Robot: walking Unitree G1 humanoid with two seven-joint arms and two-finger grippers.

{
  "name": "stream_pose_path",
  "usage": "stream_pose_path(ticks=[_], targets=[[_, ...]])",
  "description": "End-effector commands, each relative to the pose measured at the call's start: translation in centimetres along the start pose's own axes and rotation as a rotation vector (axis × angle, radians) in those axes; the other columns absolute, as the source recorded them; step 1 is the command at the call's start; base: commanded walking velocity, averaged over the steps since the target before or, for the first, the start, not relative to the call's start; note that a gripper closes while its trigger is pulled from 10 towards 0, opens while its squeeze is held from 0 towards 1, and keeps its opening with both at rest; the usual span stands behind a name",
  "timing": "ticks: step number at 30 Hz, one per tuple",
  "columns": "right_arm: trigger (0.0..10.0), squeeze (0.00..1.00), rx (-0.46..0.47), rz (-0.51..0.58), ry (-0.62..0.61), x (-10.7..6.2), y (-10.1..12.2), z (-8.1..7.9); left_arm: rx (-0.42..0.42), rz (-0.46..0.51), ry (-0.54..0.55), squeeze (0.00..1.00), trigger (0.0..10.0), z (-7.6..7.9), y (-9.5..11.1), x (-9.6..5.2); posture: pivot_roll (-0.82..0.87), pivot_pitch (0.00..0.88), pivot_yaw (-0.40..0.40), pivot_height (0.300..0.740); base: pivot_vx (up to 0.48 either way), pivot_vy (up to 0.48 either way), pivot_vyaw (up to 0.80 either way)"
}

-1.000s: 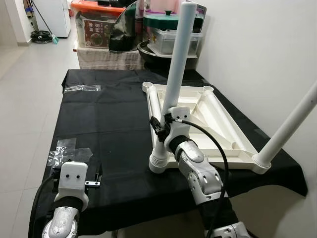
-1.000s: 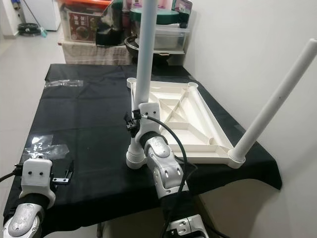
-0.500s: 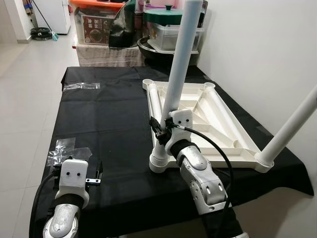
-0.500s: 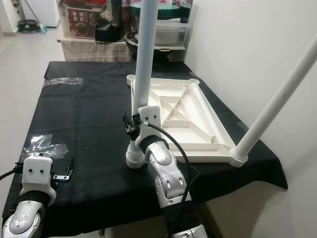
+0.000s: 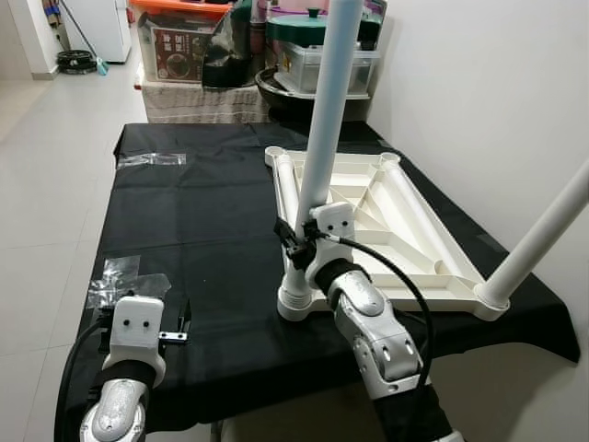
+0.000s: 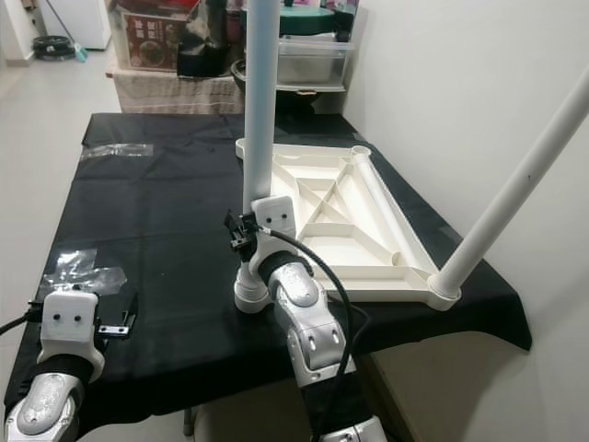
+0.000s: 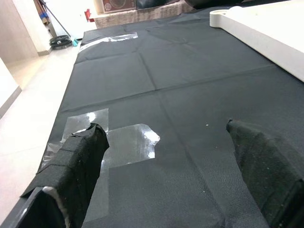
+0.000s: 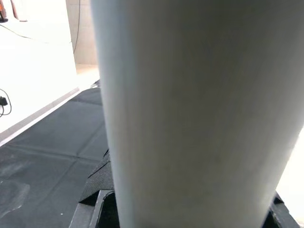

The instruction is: Building children table

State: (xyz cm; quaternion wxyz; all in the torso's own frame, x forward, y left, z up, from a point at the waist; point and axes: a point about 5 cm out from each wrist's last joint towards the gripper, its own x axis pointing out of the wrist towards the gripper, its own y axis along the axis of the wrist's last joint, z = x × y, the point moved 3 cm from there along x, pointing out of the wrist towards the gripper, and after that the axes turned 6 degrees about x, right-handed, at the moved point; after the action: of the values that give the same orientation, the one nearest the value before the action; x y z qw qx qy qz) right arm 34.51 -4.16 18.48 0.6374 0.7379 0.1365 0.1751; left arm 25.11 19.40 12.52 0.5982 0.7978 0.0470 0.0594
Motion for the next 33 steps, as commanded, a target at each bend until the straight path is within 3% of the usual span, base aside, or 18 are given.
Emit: stream_pose_path(ticks=[1,12,13,15,21,33], targets=[[10.0,0.0,0.012,-0.055,0.015,-0.2,-1.2,-0.2,-0.001,-0.017,-0.01,0.0,10.0,0.4,-0.5,0.0,0.1,0.0,-0.117,0.74,0.0,0.0,0.0],[10.0,0.0,0.017,-0.044,0.018,-0.2,-0.9,-0.2,0.0,-0.017,-0.011,0.0,10.0,0.4,-0.6,0.0,0.1,0.0,-0.118,0.74,0.0,0.0,0.0],[10.0,0.06,0.017,-0.041,0.016,-0.2,-0.8,-0.1,0.001,-0.017,-0.011,0.0,10.0,0.4,-0.6,0.0,0.1,0.0,-0.118,0.74,0.0,0.0,0.0],[10.0,0.09,0.02,-0.036,0.011,-0.2,-0.7,-0.1,0.001,-0.018,-0.011,0.0,10.0,0.4,-0.6,0.0,0.1,0.0,-0.116,0.74,0.0,0.0,0.0],[10.0,0.07,0.023,-0.011,0.004,-0.3,-0.1,-0.1,0.002,-0.017,-0.016,0.0,10.0,0.3,-0.6,0.0,0.1,0.0,-0.112,0.74,0.0,0.0,0.0],[10.0,0.11,0.029,0.004,0.005,-0.3,0.2,-0.2,0.005,-0.017,-0.021,0.0,10.0,0.4,-0.6,0.0,0.1,0.0,-0.11,0.74,0.0,0.0,0.0]])
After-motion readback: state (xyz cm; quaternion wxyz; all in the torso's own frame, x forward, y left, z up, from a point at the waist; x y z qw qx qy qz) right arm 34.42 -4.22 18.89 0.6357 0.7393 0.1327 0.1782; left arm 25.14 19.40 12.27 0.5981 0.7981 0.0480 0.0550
